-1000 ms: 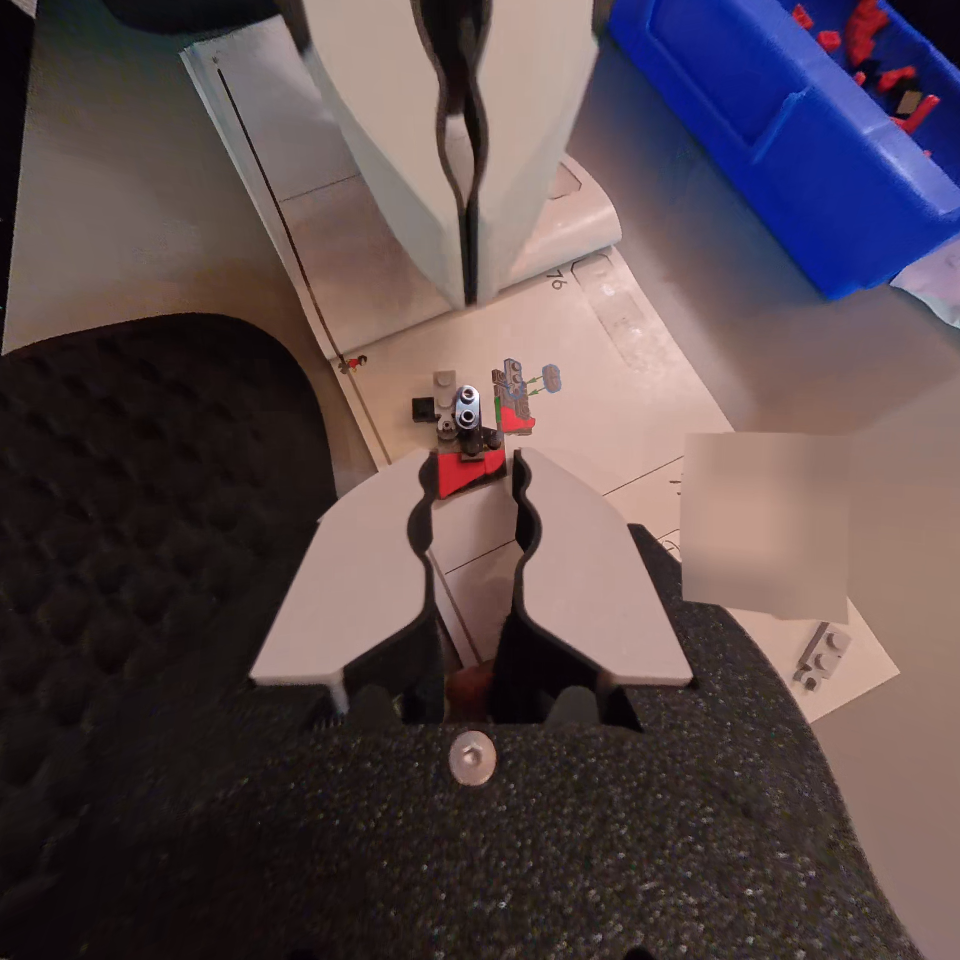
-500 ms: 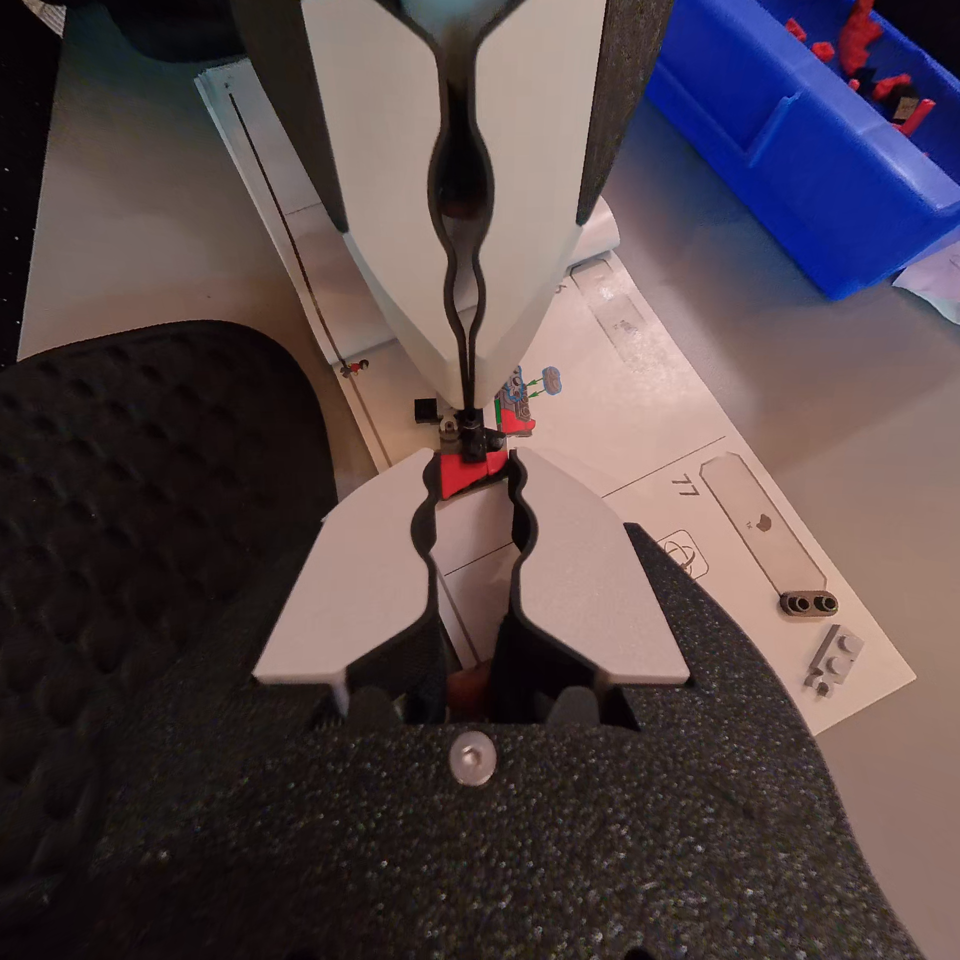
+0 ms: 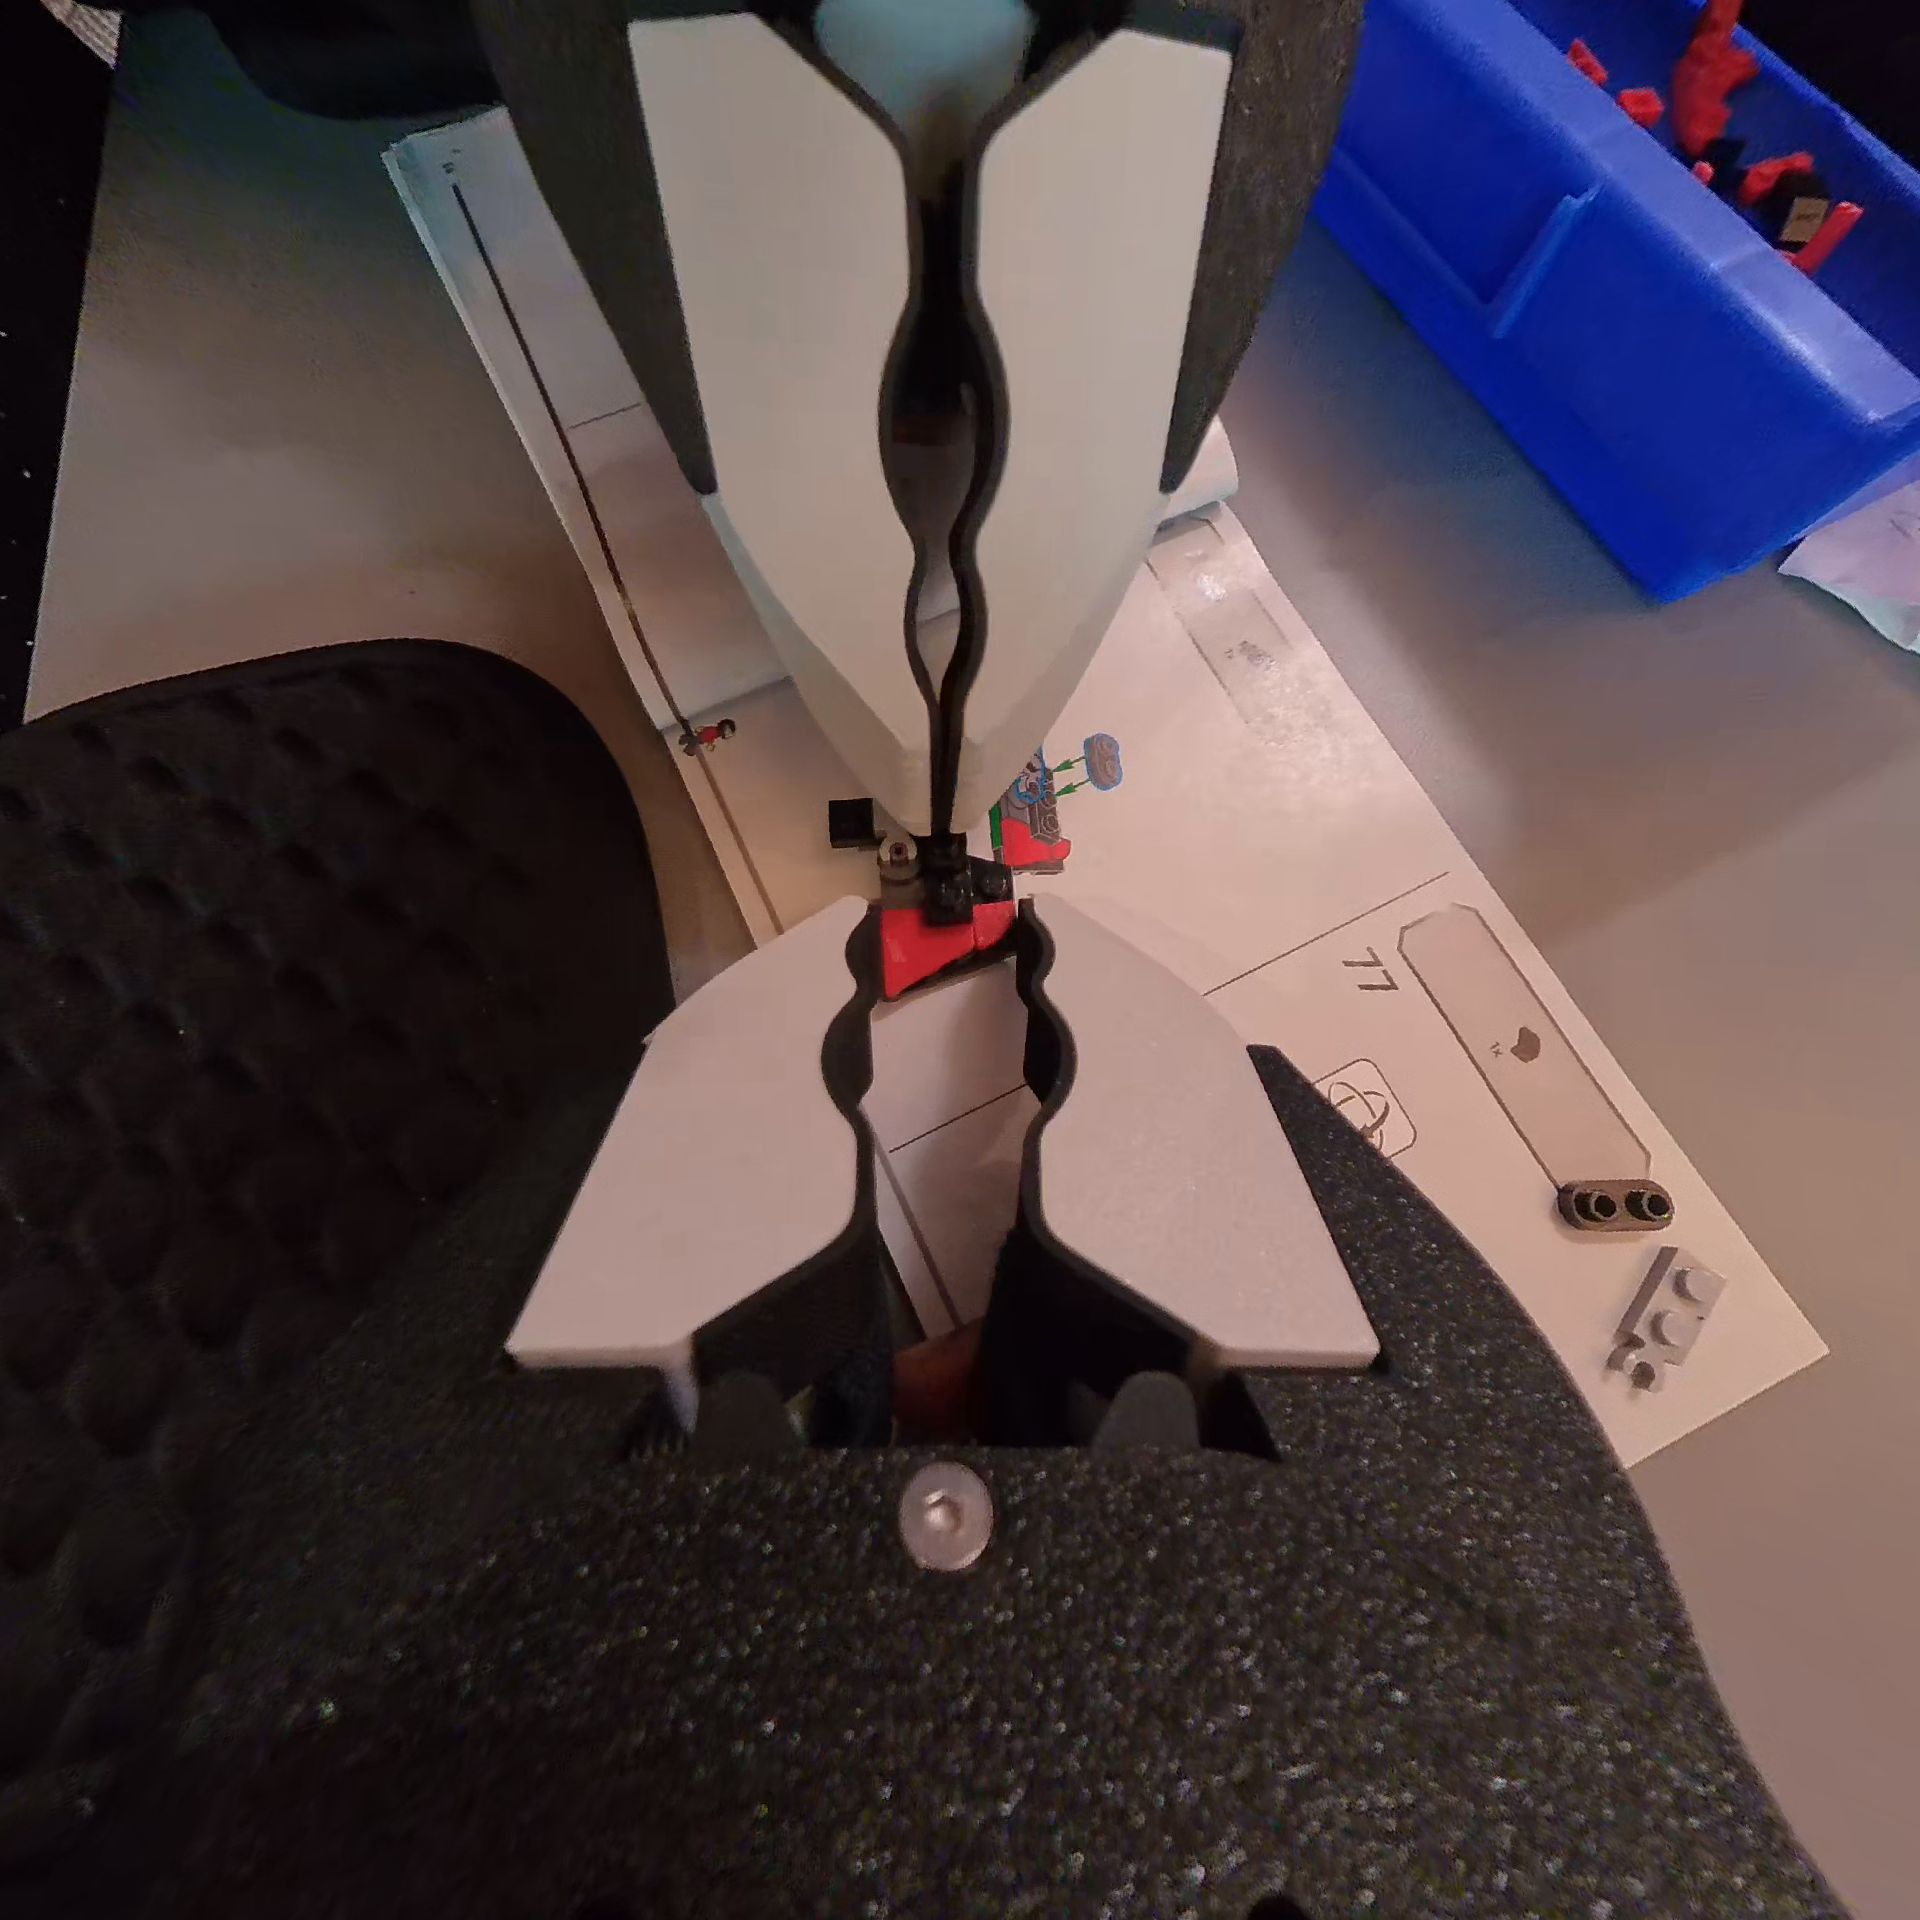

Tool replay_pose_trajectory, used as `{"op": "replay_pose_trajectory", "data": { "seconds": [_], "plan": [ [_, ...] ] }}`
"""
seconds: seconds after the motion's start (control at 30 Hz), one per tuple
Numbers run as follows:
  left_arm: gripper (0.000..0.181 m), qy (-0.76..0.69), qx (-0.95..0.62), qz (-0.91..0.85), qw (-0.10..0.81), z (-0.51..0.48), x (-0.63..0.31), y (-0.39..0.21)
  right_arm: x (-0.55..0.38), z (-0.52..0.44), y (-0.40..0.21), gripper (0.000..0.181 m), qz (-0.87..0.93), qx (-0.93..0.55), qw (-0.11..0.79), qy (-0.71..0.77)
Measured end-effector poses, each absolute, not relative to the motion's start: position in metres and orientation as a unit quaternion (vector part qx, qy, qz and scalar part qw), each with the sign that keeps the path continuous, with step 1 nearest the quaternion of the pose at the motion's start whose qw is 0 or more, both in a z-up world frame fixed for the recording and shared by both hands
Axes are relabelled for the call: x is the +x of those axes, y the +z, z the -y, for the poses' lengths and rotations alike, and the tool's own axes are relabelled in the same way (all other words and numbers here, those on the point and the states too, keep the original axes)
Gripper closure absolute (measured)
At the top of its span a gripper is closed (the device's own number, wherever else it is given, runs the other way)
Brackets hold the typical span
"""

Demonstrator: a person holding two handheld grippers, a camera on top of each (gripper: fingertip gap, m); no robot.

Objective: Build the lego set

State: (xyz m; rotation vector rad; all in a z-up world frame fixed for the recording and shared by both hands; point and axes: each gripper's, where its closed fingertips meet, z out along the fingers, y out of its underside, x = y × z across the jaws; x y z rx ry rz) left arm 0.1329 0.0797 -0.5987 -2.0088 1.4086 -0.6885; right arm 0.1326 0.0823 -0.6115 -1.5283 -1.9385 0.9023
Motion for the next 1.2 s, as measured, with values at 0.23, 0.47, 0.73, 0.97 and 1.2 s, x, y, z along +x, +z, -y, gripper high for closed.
{"op": "replay_pose_trajectory", "data": {
  "seconds": [0.23,0.47,0.73,0.97,1.2],
  "plan": [
    [0.181,-0.287,-0.779,-0.502,0.243,-0.08,0.133,-0.6,0.133,-0.082,-0.612,0.156,0.713,-0.564,0.253,0.331],
    [0.181,-0.289,-0.786,-0.495,0.232,-0.08,0.132,-0.601,0.133,-0.082,-0.612,0.156,0.71,-0.567,0.253,0.332],
    [0.181,-0.27,-0.779,-0.514,0.237,-0.079,0.132,-0.6,0.132,-0.082,-0.611,0.156,0.708,-0.567,0.257,0.334],
    [0.181,-0.275,-0.772,-0.437,0.372,-0.083,0.106,-0.524,0.132,-0.082,-0.611,0.157,0.708,-0.564,0.26,0.336],
    [0.181,-0.294,-0.764,-0.46,0.344,-0.079,0.129,-0.568,0.132,-0.082,-0.611,0.157,0.707,-0.564,0.26,0.337]
  ]
}}
